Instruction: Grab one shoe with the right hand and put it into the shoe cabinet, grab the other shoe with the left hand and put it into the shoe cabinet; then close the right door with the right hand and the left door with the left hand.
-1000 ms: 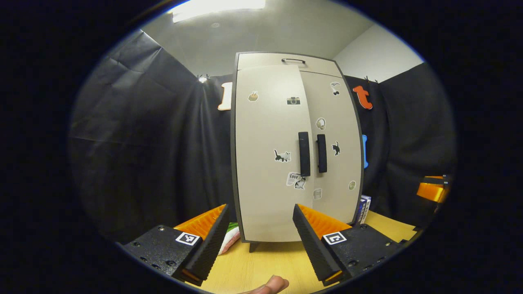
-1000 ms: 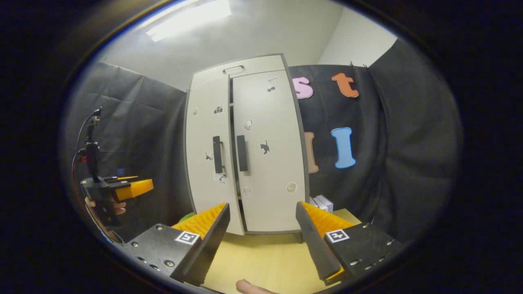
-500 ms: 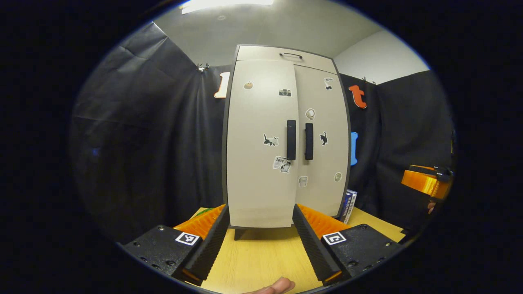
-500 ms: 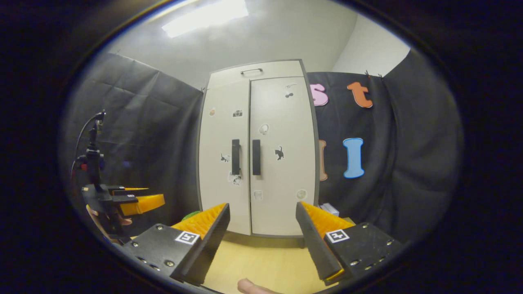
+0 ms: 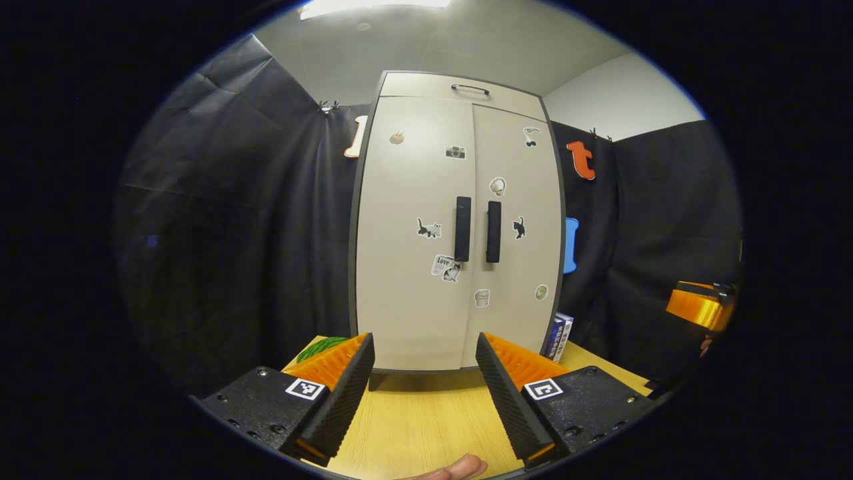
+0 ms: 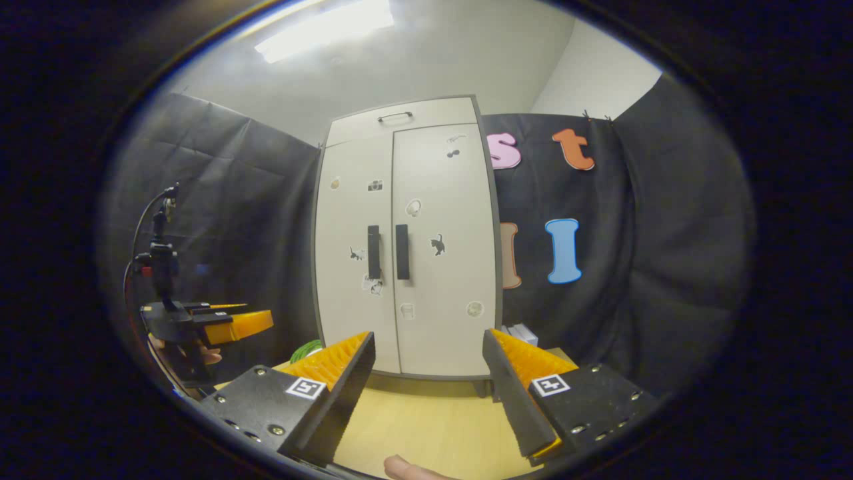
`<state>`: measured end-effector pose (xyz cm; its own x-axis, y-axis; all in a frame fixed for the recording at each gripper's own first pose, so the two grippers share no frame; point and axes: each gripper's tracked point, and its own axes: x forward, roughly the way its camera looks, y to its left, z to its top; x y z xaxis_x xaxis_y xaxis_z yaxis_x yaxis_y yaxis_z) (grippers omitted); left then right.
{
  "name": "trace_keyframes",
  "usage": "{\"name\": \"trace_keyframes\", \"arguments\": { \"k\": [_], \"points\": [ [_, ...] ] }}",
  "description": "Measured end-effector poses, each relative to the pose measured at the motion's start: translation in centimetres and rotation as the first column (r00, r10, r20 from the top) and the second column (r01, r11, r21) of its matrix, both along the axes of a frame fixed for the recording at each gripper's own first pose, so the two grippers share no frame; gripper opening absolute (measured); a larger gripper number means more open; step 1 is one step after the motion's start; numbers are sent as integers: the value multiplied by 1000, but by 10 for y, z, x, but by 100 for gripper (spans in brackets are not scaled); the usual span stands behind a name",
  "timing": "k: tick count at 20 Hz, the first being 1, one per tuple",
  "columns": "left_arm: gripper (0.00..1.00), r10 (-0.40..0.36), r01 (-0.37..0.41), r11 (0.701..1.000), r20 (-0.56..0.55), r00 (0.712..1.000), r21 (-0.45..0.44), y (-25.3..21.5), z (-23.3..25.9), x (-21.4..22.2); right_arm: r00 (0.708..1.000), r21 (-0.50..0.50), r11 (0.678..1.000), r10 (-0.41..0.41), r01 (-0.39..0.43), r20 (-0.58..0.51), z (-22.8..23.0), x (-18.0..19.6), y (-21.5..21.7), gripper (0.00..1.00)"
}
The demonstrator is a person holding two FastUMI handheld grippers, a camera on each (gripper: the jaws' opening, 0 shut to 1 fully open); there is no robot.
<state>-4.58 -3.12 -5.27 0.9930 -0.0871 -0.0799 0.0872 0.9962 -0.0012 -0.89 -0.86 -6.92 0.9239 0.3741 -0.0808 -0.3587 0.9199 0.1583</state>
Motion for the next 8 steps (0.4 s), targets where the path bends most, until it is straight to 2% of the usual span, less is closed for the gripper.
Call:
{"name": "trace_keyframes", "arguments": {
  "k": [8],
  "points": [
    [93,-47,46,999,13,999,28,-40,5,-6,1000,15,1000,-24,24,11,-6,-8,-29,95]
  ]
}}
